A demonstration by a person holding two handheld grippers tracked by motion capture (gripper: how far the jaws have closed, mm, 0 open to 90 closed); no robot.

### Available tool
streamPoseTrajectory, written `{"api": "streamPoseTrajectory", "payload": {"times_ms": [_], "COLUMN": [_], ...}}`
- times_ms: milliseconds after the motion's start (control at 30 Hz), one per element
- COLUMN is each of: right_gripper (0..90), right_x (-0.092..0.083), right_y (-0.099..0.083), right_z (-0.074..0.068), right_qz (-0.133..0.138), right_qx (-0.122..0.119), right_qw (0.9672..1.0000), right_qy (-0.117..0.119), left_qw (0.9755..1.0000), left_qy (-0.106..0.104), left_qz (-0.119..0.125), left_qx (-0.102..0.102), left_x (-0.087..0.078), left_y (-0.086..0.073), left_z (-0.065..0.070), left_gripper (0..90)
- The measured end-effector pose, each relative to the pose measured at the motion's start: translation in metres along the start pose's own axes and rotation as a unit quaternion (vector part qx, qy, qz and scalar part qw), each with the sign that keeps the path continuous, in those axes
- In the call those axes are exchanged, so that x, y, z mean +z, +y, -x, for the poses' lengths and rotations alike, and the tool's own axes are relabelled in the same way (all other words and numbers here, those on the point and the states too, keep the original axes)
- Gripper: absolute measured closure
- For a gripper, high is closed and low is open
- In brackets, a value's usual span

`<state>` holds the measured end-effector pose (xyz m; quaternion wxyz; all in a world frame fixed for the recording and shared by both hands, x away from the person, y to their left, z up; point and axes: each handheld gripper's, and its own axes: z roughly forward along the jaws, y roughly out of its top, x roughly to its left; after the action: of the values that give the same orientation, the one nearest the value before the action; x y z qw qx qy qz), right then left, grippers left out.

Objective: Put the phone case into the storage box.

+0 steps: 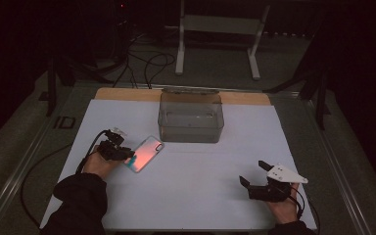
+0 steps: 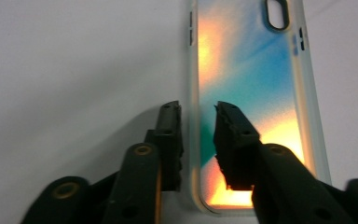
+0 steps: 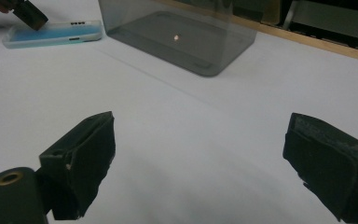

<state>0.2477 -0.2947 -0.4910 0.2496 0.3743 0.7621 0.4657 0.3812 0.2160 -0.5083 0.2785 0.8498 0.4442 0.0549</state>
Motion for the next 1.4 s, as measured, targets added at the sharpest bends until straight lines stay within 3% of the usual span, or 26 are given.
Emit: {"api": "streamPoseTrajectory", "payload": {"times_ms": [100, 300, 500, 800, 1400], "right_gripper": [9.1, 9.1, 9.2, 9.2, 8.3], "right_x": [0.000, 0.001, 0.001, 0.002, 0.003], "right_y": [0.000, 0.000, 0.000, -0.001, 0.003], "right_z": [0.000, 0.000, 0.000, 0.001, 0.000], "right_qz": [0.000, -0.001, -0.001, -0.002, -0.005], "right_qx": [-0.001, 0.000, -0.001, 0.003, 0.019], "right_qw": [1.0000, 1.0000, 1.0000, 1.0000, 0.9997], "right_qy": [0.000, 0.001, 0.002, 0.006, 0.016], "left_qw": [0.9999, 1.0000, 0.9999, 1.0000, 0.9982], "left_qy": [-0.010, 0.001, 0.007, 0.005, 0.007], "left_qz": [-0.006, -0.009, -0.010, -0.006, 0.052], "left_qx": [-0.001, 0.002, 0.010, -0.005, -0.028], "left_x": [0.000, -0.001, -0.001, -0.003, -0.014], "left_y": [0.000, 0.001, 0.001, 0.000, -0.007], "left_z": [-0.001, -0.002, 0.000, 0.000, 0.015], "left_gripper": [78.5, 86.9, 88.2, 89.0, 88.9]}}
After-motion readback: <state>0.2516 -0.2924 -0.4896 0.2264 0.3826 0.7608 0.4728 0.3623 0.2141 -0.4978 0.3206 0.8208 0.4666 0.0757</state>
